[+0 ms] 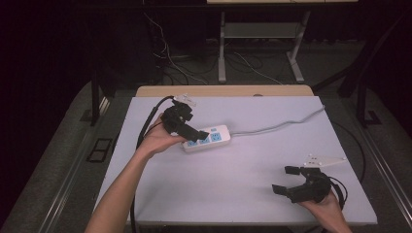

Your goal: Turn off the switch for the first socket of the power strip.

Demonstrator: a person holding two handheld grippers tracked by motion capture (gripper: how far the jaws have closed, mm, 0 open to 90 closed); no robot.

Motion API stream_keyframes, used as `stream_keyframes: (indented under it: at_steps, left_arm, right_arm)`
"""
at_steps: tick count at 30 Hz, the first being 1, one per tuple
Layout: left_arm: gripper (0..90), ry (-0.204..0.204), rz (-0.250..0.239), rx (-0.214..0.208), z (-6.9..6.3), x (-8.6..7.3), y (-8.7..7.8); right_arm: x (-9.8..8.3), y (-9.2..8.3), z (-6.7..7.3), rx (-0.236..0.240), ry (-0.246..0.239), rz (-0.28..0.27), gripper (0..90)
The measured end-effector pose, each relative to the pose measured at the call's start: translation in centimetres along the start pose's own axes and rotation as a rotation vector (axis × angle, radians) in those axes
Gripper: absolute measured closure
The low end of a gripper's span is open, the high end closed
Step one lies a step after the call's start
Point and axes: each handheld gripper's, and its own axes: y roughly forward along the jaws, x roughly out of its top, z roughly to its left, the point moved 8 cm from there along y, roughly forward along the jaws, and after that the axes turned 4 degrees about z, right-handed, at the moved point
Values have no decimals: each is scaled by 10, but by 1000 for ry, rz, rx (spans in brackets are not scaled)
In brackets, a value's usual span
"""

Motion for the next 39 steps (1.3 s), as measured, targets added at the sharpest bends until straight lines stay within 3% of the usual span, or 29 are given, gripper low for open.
stream_keyframes:
  at_steps: [18, 29, 39]
  left_arm:
    - [42, -19, 6, -4, 17, 13, 24]
    - [144, -93, -21, -12, 33, 15, 38]
    - [267, -136, -40, -6, 45, 13, 51]
  right_arm:
    - [0, 0, 0, 6, 2, 1, 36]
    - [0, 0, 1, 9, -1, 3, 37]
    - [-1, -1, 0, 11, 1, 3, 37]
